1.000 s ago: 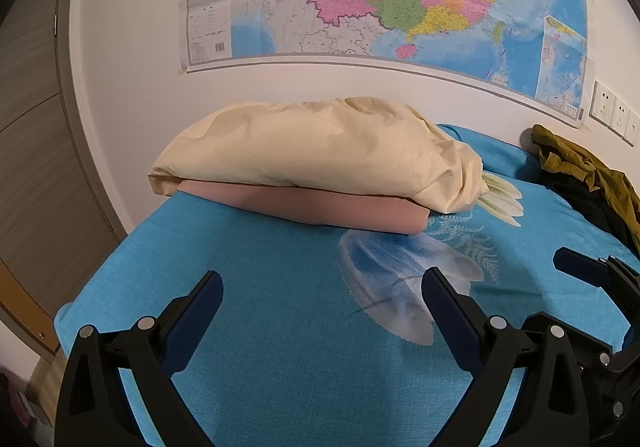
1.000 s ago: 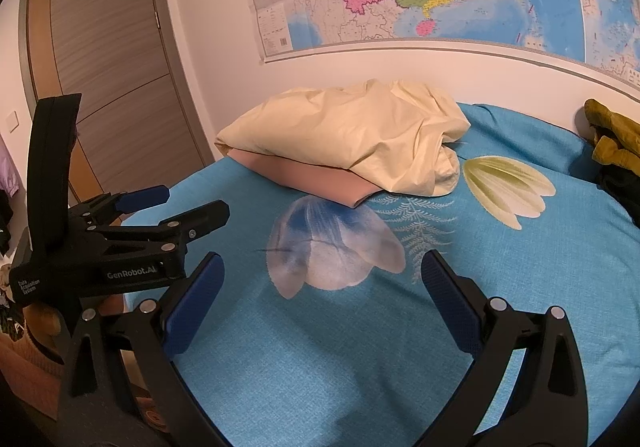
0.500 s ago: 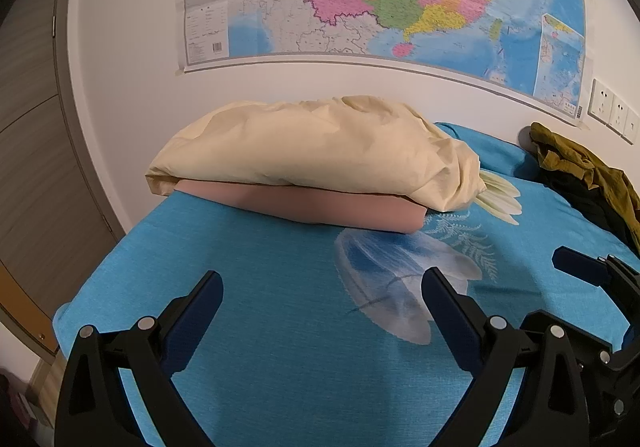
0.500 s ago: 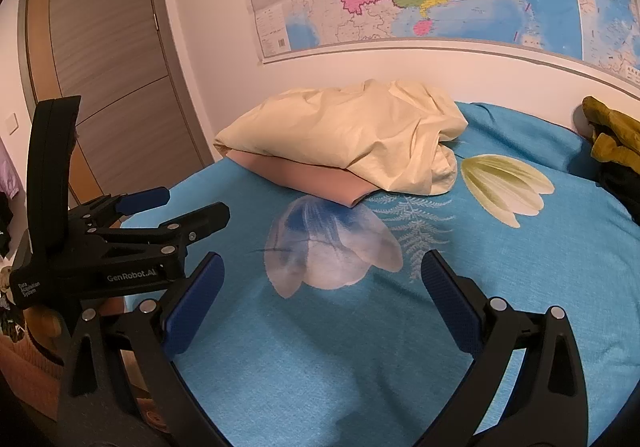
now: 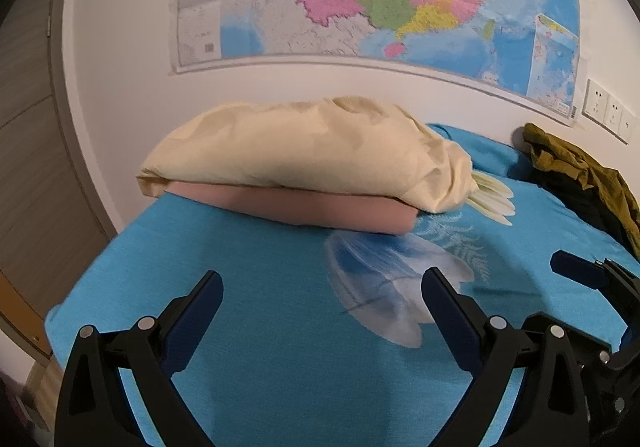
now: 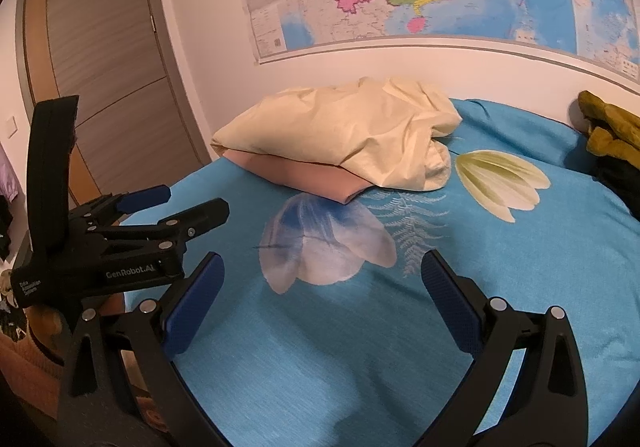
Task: Fold large clothes
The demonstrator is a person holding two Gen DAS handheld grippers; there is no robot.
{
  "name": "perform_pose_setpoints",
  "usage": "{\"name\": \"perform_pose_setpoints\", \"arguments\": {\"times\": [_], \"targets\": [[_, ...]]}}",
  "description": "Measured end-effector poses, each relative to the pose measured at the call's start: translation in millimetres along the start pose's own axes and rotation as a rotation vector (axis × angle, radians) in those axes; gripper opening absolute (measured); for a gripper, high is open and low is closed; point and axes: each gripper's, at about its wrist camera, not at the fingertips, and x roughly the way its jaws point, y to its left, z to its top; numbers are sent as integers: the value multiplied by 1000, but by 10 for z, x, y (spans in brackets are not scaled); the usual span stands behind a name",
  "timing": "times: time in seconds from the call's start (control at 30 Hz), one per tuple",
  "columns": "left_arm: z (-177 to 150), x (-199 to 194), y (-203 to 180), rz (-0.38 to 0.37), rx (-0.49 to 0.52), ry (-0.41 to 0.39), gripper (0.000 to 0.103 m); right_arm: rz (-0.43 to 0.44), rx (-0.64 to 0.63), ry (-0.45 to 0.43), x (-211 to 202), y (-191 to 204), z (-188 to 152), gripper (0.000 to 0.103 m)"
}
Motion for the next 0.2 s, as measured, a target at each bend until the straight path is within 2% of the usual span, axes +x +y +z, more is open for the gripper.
{"name": "perform_pose_setpoints", "arguments": {"times": [0.1, 0.2], "targets": [[-5, 115, -92, -99, -2, 63, 96, -40, 25, -9, -90, -117, -26, 97], [-28, 198, -246, -166, 2, 95, 96, -89, 58, -27, -217, -279, -56, 97]]}}
